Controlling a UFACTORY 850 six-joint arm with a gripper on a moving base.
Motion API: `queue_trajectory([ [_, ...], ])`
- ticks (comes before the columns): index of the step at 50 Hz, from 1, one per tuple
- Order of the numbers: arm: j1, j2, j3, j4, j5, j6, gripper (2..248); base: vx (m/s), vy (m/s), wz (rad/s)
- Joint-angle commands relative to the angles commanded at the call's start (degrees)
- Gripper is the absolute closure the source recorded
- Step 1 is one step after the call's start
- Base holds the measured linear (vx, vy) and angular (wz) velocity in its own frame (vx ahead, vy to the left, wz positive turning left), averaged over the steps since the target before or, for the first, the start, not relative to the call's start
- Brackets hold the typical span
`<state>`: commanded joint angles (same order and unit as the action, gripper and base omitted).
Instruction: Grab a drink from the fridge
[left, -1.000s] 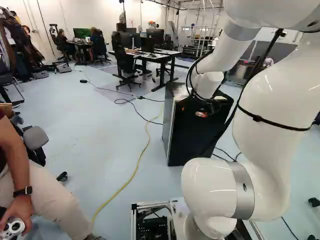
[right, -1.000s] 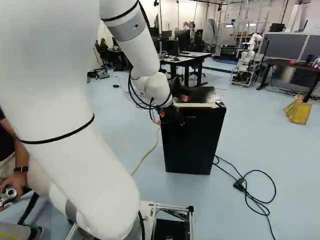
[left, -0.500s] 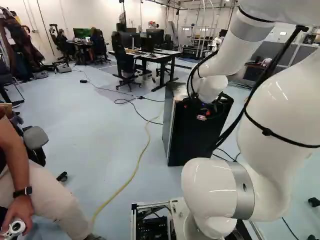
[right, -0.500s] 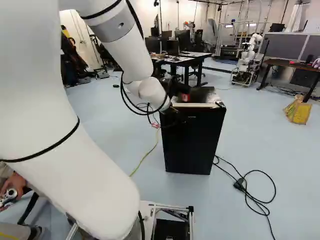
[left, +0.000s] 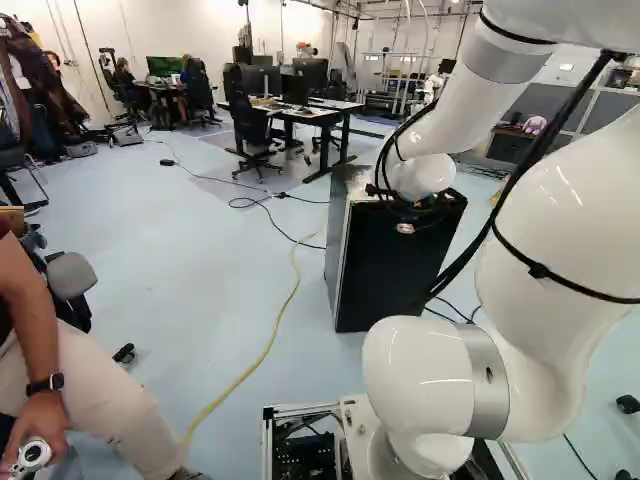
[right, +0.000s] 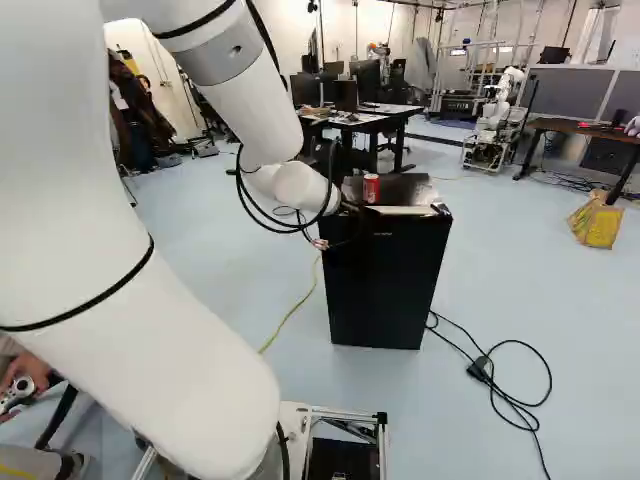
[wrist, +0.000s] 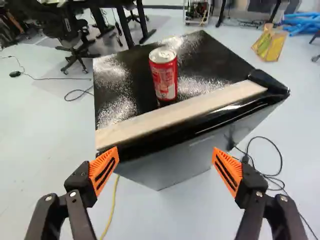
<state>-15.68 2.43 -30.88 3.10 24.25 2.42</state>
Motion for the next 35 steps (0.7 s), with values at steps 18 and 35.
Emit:
queue_trajectory([
  [18,-0.30,-3.78,-1.59,-6.00,10.17,0.00,3,0.000,0.000,0.000],
  [35,-0.79,-8.15,-3.78,-10.99,18.84,0.00,3,0.000,0.000,0.000],
])
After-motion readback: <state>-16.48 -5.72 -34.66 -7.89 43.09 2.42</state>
